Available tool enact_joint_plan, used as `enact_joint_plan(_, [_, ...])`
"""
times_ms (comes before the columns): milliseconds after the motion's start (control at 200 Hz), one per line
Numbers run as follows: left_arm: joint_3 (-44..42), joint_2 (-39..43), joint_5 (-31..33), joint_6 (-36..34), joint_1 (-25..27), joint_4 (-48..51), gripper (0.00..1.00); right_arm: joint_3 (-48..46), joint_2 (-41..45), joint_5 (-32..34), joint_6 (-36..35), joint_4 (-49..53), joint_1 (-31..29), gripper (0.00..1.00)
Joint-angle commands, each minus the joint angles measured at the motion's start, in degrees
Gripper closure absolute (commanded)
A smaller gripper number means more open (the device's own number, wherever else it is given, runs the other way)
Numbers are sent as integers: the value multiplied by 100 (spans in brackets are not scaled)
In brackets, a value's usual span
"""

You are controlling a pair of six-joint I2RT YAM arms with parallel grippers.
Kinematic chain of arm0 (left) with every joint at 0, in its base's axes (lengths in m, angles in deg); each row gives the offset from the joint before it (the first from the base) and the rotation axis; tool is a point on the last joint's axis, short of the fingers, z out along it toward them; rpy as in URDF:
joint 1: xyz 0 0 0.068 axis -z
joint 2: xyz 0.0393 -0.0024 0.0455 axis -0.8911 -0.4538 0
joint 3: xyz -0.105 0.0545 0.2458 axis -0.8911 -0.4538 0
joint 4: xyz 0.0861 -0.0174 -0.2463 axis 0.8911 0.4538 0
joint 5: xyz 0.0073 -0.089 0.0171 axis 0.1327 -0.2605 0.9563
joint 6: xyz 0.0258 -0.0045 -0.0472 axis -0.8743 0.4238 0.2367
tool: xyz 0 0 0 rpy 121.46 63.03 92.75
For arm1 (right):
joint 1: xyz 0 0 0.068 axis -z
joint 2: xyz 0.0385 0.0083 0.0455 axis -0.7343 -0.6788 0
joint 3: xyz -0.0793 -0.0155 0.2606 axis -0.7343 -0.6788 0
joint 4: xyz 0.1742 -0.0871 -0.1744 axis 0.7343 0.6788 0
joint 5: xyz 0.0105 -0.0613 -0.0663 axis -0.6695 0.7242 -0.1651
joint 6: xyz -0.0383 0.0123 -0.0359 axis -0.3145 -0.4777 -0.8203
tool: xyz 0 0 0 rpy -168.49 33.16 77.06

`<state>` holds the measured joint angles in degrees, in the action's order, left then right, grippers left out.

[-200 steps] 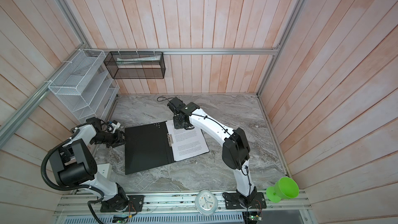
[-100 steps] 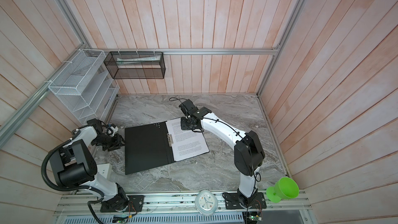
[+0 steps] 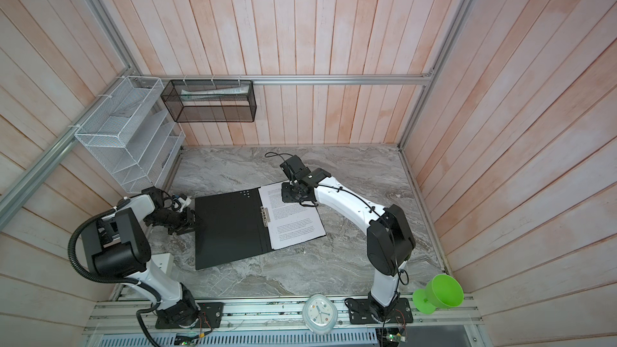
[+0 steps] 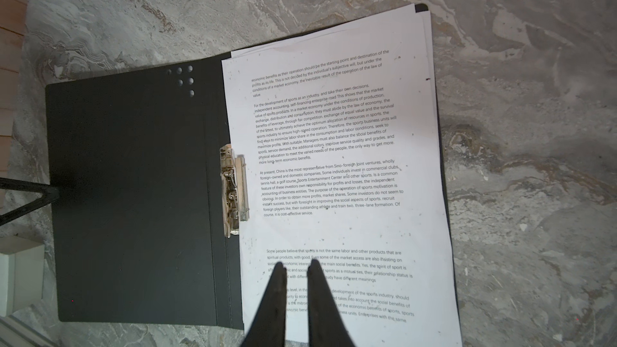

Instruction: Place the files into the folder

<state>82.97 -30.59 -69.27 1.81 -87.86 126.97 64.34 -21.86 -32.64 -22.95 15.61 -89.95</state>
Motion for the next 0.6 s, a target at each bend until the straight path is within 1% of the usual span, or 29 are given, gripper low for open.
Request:
enact_joint_plan(0, [13,121,-365,-251,103,111,55,-162,205,-55,80,-61,84,86])
enact_joint_plan(100, [-43,170,-514,-351,109,131,56,-253,274,-64,80,-114,103,86])
enact_joint_plan(180, [-24,184,-747,-439,108,182,59,-357,300,-52,71,-130,163,86])
enact_joint_plan(325, [179,247,-1160,-453,117,340,62,-722,437,39,99,-207,431,85])
enact_joint_plan(405, [301,377,-1384,-386,166,354,66,-995,558,48,106,-285,714,85])
enact_joint_plan(595, [650,670,-1793,-311,443,519,66,-1737,965,-189,141,-689,1546,85])
